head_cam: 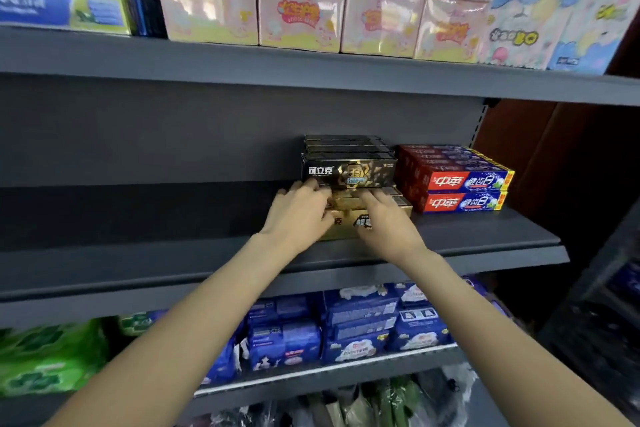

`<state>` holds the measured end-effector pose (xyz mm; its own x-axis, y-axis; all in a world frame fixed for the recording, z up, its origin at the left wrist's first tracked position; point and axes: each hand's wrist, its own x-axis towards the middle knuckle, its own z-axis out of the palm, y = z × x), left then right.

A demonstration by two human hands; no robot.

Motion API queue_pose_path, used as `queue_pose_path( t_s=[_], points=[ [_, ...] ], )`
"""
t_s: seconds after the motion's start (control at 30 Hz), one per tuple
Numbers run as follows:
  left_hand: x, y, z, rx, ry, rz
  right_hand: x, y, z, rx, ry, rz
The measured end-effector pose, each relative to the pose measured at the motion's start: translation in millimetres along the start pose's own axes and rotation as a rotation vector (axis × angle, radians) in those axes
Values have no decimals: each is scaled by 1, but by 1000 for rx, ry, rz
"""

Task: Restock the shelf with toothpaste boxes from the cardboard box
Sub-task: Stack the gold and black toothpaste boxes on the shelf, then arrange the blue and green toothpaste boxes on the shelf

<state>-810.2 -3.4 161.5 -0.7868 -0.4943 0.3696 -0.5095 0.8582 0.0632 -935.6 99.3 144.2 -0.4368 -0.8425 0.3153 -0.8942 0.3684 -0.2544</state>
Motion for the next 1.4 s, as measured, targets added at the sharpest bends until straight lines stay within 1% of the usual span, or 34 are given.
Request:
queue_pose_path(
  t_s=[0.13, 0.27, 0.4, 0.53, 0.6, 0.7, 0.83, 0.93, 1.0, 1.07, 1.17, 1.3, 1.4],
  points=[
    [-57, -11, -22, -62, 162, -30, -36, -42, -1, 186, 45, -96],
    [-139, -23, -46, -138, 227, -164, -80, -91, 5, 334, -42, -204],
    [-229, -37, -64, -138, 215, -363, -133, -152, 18, 450, -67, -276],
    [-328, -62, -74, -135, 198, -570, -182, -230, 43, 532, -197, -348],
    [-381, -80, -79, -78, 152, -643, -205, -274, 61, 560, -276, -403],
    [-455, -116, -89, -12, 75, -767, -238, -344, 89, 579, -379, -485],
    [-537, -176, -101, -15, 40, -929, -277, -434, 129, 535, -522, -540],
    [-599, -237, -109, -51, -12, -1035, -301, -509, 168, 523, -585, -555],
    [-638, -282, -110, -66, -83, -1059, -311, -557, 199, 484, -643, -564],
    [-673, -326, -108, -71, -148, -1052, -316, -599, 231, 408, -660, -550],
    [-714, -386, -100, -98, -212, -1028, -324, -642, 274, 314, -688, -445],
    [-734, -438, -89, -151, -410, -934, -326, -661, 301, 105, -745, -288],
    [-734, -457, -79, -156, -568, -846, -323, -663, 312, -10, -730, -297]
  ],
)
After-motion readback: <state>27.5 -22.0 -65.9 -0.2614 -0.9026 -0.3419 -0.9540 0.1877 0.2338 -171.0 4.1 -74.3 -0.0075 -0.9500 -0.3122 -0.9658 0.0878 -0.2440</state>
